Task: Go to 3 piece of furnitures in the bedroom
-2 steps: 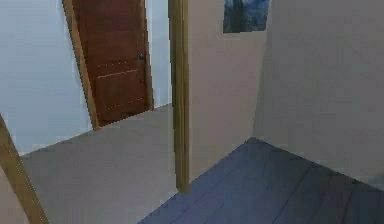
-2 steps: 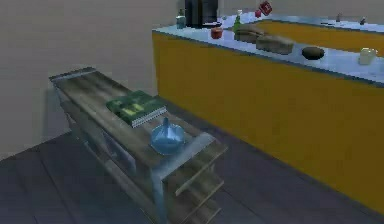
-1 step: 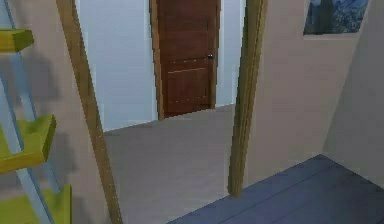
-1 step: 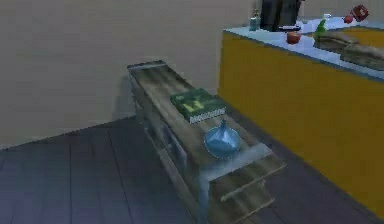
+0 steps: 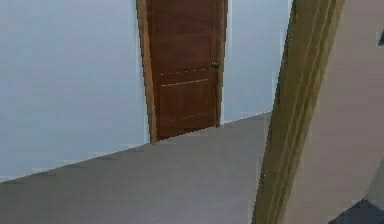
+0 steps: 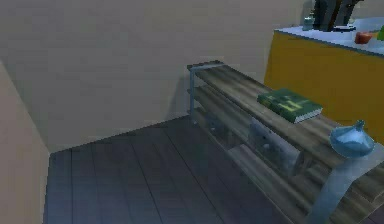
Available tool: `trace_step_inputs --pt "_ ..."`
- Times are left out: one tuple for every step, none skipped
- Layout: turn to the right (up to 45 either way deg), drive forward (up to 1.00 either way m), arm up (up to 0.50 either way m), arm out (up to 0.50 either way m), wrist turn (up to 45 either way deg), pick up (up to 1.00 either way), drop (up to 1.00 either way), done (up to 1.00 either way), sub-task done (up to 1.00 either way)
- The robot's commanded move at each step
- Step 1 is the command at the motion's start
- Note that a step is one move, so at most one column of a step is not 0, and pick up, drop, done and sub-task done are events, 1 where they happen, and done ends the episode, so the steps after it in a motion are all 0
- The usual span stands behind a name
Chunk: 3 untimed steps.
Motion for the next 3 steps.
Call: trace_step_inputs --pt "-3.0 0.00 0.00 0.00 0.0 0.00 0.00 0.00 0.00" --pt "0.0 0.80 0.00 0.00 0.0 0.00 0.00 0.00 0.00" --pt "18.0 0.00 0.00 0.00 0.0 0.00 0.00 0.00 0.00"
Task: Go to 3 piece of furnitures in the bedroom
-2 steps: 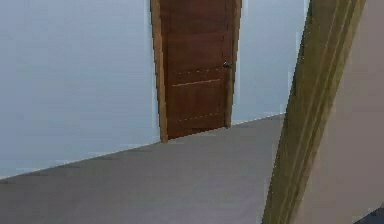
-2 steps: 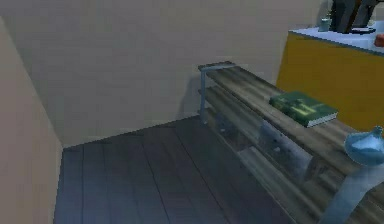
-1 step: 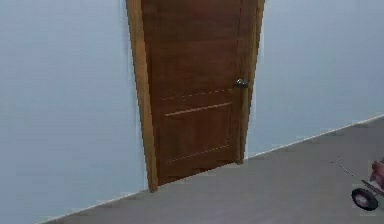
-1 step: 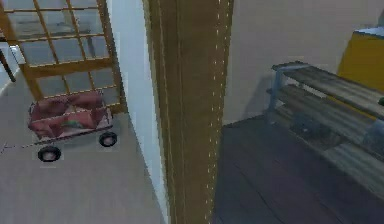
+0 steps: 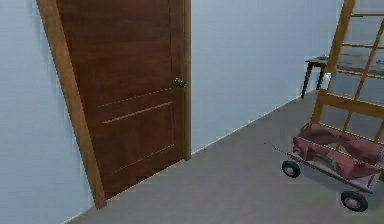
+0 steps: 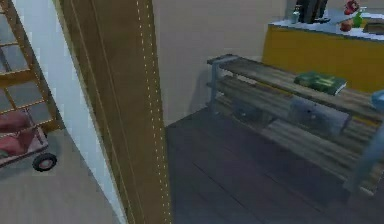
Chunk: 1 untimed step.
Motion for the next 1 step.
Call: trace_step_inputs --pt "3.0 0.00 0.00 0.00 0.0 0.00 0.00 0.00 0.00"
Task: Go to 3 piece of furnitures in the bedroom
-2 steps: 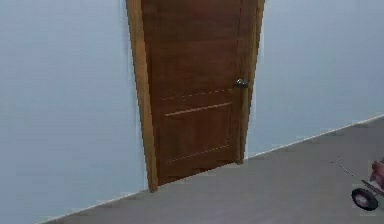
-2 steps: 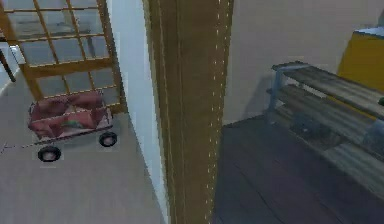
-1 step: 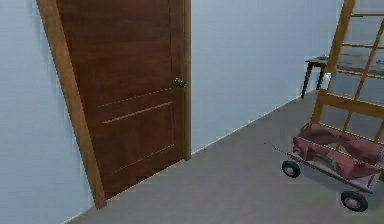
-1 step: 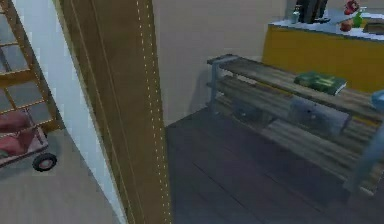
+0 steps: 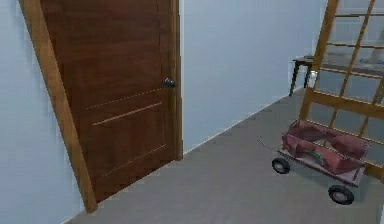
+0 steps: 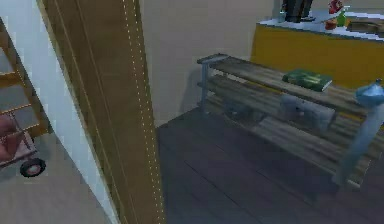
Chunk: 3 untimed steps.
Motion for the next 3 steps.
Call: trace_step_inputs --pt "-45.0 0.00 0.00 0.00 0.0 0.00 0.00 0.00 0.00" --pt "-45.0 0.00 0.00 0.00 0.0 0.00 0.00 0.00 0.00" --pt "0.0 0.05 0.00 0.00 0.0 0.00 0.00 0.00 0.00"
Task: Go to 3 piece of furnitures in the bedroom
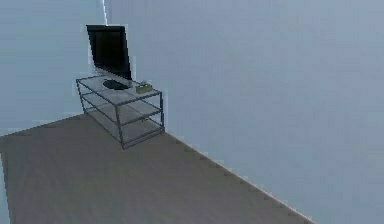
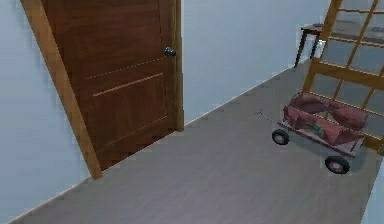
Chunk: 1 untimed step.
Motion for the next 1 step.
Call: trace_step_inputs --pt "21.0 0.00 0.00 0.00 0.0 0.00 0.00 0.00 0.00"
